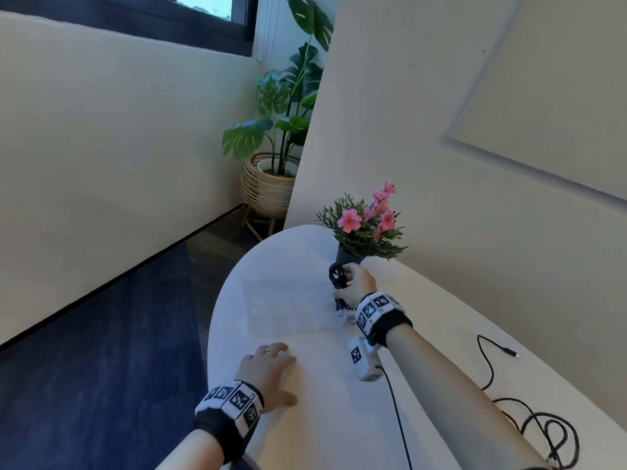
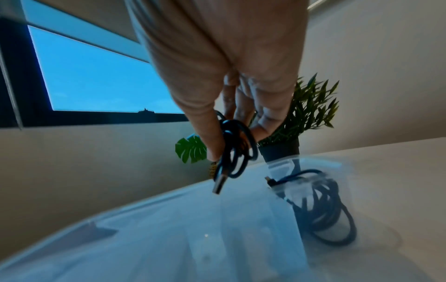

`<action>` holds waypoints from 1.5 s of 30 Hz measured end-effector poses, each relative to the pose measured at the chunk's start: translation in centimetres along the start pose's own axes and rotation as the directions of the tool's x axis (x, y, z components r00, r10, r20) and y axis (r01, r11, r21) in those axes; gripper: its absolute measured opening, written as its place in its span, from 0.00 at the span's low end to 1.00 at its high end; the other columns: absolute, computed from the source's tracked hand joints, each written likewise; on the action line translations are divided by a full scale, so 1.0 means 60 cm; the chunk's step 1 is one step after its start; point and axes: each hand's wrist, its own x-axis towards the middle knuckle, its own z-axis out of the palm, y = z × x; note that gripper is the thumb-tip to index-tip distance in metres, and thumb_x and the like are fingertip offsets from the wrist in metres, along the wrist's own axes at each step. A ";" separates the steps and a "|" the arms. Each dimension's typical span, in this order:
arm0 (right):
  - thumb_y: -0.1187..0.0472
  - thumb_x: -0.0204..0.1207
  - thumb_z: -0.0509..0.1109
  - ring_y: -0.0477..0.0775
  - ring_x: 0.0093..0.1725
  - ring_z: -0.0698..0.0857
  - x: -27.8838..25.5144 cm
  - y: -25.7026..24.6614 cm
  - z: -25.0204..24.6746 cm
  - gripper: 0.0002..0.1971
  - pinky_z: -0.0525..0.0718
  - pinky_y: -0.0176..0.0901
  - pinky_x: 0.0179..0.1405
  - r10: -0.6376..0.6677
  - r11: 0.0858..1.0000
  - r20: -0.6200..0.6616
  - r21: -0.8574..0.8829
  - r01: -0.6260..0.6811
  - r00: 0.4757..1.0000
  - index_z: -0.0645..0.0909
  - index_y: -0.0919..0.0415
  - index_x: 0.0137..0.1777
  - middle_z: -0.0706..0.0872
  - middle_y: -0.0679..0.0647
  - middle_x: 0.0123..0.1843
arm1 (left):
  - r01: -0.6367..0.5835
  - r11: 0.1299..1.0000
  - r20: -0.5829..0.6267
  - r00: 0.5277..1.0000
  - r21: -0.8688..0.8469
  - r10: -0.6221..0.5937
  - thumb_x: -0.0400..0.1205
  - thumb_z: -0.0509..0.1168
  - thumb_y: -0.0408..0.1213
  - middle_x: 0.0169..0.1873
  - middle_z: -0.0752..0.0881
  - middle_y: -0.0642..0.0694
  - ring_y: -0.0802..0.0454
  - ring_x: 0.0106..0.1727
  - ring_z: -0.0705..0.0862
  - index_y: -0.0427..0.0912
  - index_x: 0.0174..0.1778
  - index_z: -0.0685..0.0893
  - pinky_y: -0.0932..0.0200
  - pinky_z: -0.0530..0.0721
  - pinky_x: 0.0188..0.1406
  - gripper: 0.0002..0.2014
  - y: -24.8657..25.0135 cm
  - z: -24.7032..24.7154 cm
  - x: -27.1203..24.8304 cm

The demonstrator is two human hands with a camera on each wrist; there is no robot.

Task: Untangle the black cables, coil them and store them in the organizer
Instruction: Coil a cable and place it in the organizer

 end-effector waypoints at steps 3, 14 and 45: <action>0.69 0.66 0.77 0.59 0.61 0.83 0.016 0.005 0.025 0.26 0.78 0.40 0.56 -0.010 0.996 -0.009 -0.088 0.010 1.000 0.77 0.63 0.66 0.85 0.60 0.61 | 0.050 0.997 -0.049 0.997 -0.066 -0.053 0.74 0.67 0.60 0.81 0.55 0.55 0.52 0.81 0.56 0.57 0.79 0.62 0.50 0.61 0.77 0.38 -0.023 -0.001 0.000; 0.61 0.63 0.80 0.62 0.57 0.83 0.051 0.033 0.055 0.23 0.83 0.47 0.50 0.034 0.956 0.057 -0.294 -0.016 0.998 0.77 0.66 0.56 0.85 0.62 0.55 | 0.181 0.920 -0.255 0.926 -0.348 -0.278 0.79 0.67 0.46 0.69 0.74 0.55 0.56 0.64 0.79 0.54 0.68 0.75 0.57 0.78 0.63 0.20 -0.037 -0.036 0.013; 0.62 0.75 0.72 0.60 0.33 0.89 -0.096 0.103 -0.012 0.11 0.88 0.48 0.36 0.100 0.988 0.051 -0.126 -0.093 0.994 0.78 0.63 0.56 0.83 0.64 0.52 | 0.333 0.868 -0.098 0.915 -0.368 -0.392 0.78 0.70 0.39 0.73 0.64 0.47 0.47 0.74 0.62 0.42 0.70 0.74 0.48 0.77 0.65 0.24 -0.009 0.018 -0.010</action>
